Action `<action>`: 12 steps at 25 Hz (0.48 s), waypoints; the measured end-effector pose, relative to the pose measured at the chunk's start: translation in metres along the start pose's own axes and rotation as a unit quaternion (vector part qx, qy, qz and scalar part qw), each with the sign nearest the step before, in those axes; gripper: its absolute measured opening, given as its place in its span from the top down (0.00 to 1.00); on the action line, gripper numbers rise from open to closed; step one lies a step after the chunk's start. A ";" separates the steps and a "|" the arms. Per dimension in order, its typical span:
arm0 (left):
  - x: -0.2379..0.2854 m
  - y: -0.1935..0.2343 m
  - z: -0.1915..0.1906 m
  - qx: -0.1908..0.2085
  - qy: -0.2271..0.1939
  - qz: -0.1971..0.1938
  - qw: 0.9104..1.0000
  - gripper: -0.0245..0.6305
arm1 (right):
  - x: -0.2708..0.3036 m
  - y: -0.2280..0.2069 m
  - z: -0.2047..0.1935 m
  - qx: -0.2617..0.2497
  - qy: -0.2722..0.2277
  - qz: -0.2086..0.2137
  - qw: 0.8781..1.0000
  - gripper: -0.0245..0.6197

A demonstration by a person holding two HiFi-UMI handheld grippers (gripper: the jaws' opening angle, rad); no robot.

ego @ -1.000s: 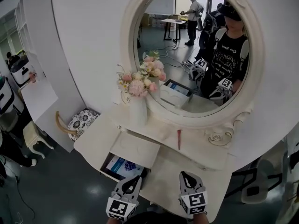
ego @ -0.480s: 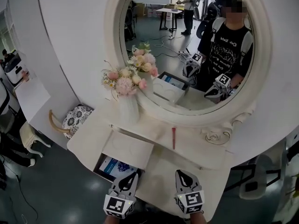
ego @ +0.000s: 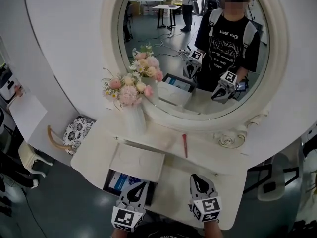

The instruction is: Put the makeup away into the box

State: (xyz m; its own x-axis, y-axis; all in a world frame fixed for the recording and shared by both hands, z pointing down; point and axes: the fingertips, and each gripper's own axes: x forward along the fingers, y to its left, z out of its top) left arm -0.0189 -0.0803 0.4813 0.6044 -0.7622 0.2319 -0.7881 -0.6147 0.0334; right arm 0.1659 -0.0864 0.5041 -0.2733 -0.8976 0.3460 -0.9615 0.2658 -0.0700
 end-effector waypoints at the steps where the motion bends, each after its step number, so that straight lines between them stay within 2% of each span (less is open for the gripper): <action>1: 0.001 0.003 0.000 0.000 0.001 -0.004 1.000 0.94 | 0.001 0.000 0.001 0.002 0.000 -0.005 1.000 0.95; 7: 0.008 0.014 0.002 0.009 -0.001 -0.029 1.000 0.94 | 0.007 -0.002 0.009 0.001 -0.003 -0.027 1.000 0.93; 8: 0.010 0.015 0.003 0.010 -0.001 -0.034 0.999 0.94 | 0.009 0.000 0.011 0.005 -0.006 -0.022 1.000 0.88; 9: 0.011 0.017 0.003 0.010 -0.001 -0.038 0.999 0.94 | 0.011 0.002 0.013 0.008 -0.007 -0.015 1.000 0.77; 10: 0.012 0.018 0.003 0.012 -0.001 -0.042 0.999 0.94 | 0.012 0.003 0.014 0.008 -0.007 -0.012 1.000 0.73; 12: 0.013 0.020 0.003 0.016 0.000 -0.047 0.999 0.94 | 0.015 0.002 0.015 0.003 -0.005 -0.016 1.000 0.73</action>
State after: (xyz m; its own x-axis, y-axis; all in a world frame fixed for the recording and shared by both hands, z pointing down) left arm -0.0258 -0.1032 0.4817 0.6761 -0.7005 0.2284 -0.7233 -0.6902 0.0243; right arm 0.1597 -0.1052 0.4950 -0.2427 -0.9091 0.3385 -0.9699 0.2349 -0.0645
